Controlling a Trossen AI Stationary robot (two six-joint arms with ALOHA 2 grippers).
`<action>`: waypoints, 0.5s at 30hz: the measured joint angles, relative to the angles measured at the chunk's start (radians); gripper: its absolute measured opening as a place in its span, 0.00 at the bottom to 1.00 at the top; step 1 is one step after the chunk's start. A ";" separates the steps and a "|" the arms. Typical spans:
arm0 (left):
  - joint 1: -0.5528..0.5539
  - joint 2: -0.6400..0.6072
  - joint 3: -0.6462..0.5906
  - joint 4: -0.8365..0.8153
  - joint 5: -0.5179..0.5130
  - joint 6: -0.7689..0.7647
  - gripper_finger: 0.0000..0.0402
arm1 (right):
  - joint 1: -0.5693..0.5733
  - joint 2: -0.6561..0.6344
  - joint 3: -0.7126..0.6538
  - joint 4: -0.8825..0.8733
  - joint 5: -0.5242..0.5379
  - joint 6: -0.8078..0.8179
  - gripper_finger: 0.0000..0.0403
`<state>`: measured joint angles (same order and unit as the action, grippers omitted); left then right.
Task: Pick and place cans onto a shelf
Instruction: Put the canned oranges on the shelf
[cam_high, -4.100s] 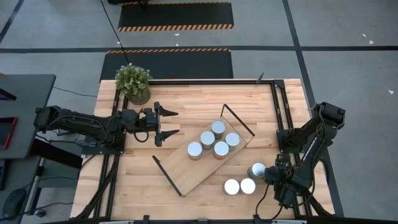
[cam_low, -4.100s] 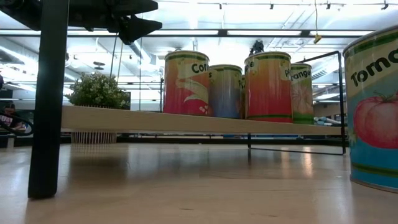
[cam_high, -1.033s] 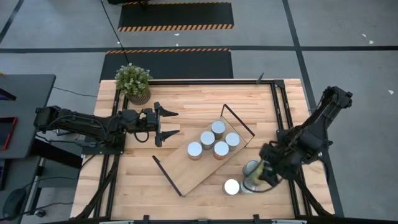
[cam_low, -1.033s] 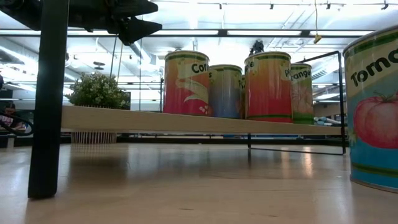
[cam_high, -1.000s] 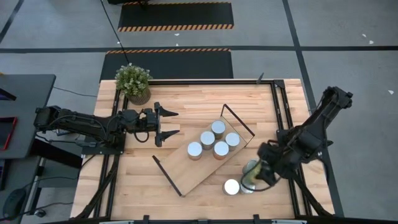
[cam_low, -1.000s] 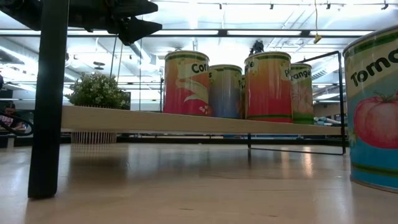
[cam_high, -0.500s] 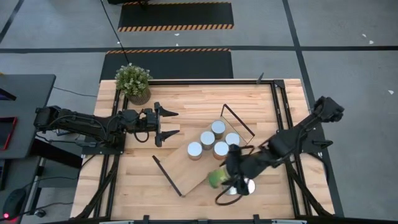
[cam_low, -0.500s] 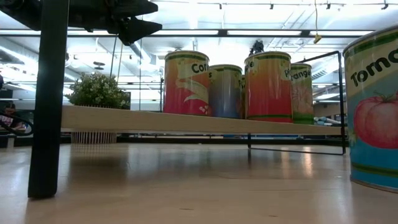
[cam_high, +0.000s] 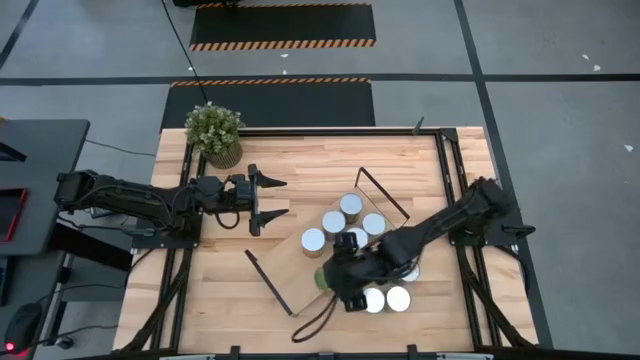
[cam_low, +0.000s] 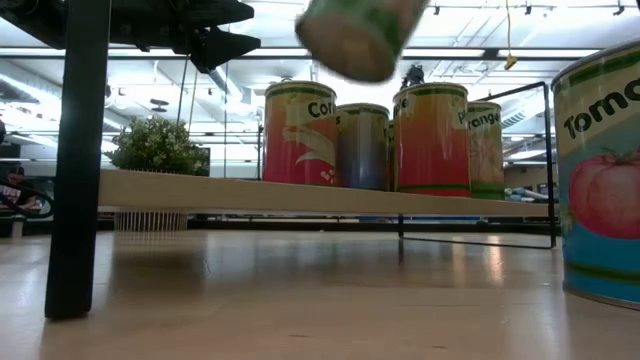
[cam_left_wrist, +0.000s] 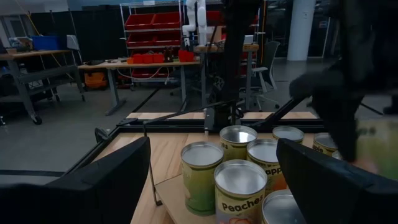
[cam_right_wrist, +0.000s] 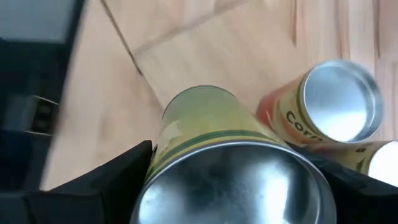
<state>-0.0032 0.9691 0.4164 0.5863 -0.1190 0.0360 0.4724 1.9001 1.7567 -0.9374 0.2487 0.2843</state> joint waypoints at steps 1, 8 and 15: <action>0.000 0.000 0.000 0.000 0.000 0.000 0.88 | -0.006 0.022 0.009 -0.010 0.001 -0.005 0.82; 0.000 0.000 0.000 0.000 0.000 0.000 0.88 | -0.035 0.108 0.013 -0.067 -0.025 -0.018 0.82; 0.000 0.000 0.000 -0.001 0.000 -0.006 0.88 | -0.056 0.112 0.014 -0.078 -0.042 -0.015 0.82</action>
<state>-0.0032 0.9691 0.4164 0.5850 -0.1188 0.0299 0.4168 2.0125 1.7702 -1.0153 0.2069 0.2689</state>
